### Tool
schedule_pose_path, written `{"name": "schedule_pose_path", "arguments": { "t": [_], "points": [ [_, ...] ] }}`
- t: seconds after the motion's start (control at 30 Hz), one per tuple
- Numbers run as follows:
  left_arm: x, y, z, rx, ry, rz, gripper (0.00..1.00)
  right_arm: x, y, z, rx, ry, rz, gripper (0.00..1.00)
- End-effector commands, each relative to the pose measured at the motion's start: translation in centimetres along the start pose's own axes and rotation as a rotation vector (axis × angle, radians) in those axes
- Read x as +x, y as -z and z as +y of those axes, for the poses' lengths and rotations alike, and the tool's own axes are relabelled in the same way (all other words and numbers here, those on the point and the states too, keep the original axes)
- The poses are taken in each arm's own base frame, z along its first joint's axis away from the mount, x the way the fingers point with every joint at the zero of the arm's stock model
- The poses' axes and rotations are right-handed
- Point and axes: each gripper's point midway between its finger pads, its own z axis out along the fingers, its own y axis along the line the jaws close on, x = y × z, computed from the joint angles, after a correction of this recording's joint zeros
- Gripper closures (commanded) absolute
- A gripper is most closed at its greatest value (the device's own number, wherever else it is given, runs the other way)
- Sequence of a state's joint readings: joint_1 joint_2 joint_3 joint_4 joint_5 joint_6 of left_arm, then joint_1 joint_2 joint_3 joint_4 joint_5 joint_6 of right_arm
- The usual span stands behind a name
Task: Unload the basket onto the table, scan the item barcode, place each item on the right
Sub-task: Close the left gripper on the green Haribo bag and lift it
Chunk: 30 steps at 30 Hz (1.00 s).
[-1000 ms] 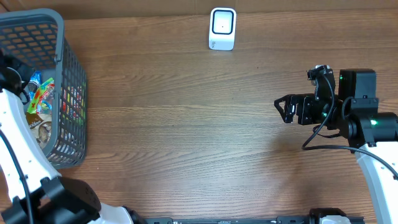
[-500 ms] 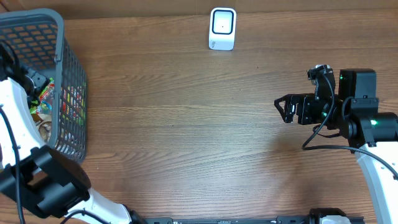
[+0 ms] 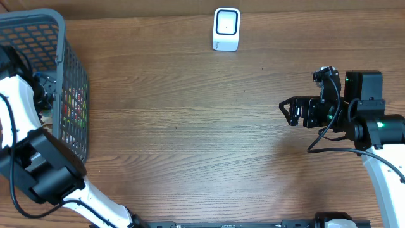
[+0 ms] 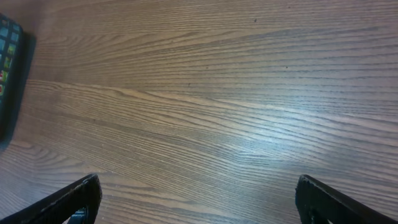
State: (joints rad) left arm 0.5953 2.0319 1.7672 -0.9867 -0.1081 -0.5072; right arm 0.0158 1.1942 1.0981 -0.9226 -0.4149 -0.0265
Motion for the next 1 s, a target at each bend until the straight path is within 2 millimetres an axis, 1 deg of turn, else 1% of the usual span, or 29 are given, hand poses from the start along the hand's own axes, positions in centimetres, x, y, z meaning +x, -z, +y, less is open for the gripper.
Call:
{"name": "schedule_pose_path", "arguments": {
  "t": [0.0, 0.23, 0.33, 0.5, 0.53, 0.57, 0.8, 0.83, 0.87, 0.93, 0.97],
  "points": [
    [1.3, -3.2, 0.0, -0.030, 0.022, 0.064, 0.13, -0.9, 0.6, 0.7, -0.012, 0.020, -0.023, 0.00],
    [2.8, -7.1, 0.3, -0.072, 0.036, 0.132, 0.13, -0.5, 0.6, 0.7, -0.012, 0.013, -0.010, 0.00],
    [3.2, -8.2, 0.4, -0.082, 0.036, 0.149, 0.12, -0.4, 0.6, 0.7, -0.012, 0.006, -0.006, 0.00],
    [4.2, -10.5, 0.7, -0.103, 0.051, 0.181, 0.04, -0.2, 0.6, 0.7, -0.011, -0.012, 0.002, 0.00],
    [4.2, -10.6, 0.7, -0.106, 0.052, 0.184, 0.03, -0.2, 0.6, 0.7, -0.012, -0.015, 0.003, 0.00],
    [4.5, -11.1, 0.8, -0.112, 0.056, 0.193, 0.00, -0.2, 0.6, 0.7, -0.012, -0.017, 0.003, 0.00],
    [6.3, -13.7, 1.7, -0.158, 0.045, 0.248, 0.00, -0.2, 0.6, 0.7, -0.011, -0.024, 0.004, 0.00],
    [6.6, -14.0, 1.8, -0.162, 0.039, 0.257, 0.08, -0.2, 0.6, 0.7, -0.011, -0.024, 0.004, 0.00],
    [6.7, -14.2, 1.8, -0.164, 0.031, 0.262, 0.36, -0.2, 0.6, 0.7, -0.011, -0.024, 0.004, 0.00],
    [6.8, -14.2, 1.9, -0.165, 0.024, 0.267, 0.96, -0.2, 0.6, 0.7, -0.011, -0.024, 0.004, 0.00],
    [6.7, -14.0, 1.8, -0.161, 0.025, 0.266, 0.96, -0.2, 0.6, 0.7, -0.011, -0.024, 0.004, 0.00]
  ]
}}
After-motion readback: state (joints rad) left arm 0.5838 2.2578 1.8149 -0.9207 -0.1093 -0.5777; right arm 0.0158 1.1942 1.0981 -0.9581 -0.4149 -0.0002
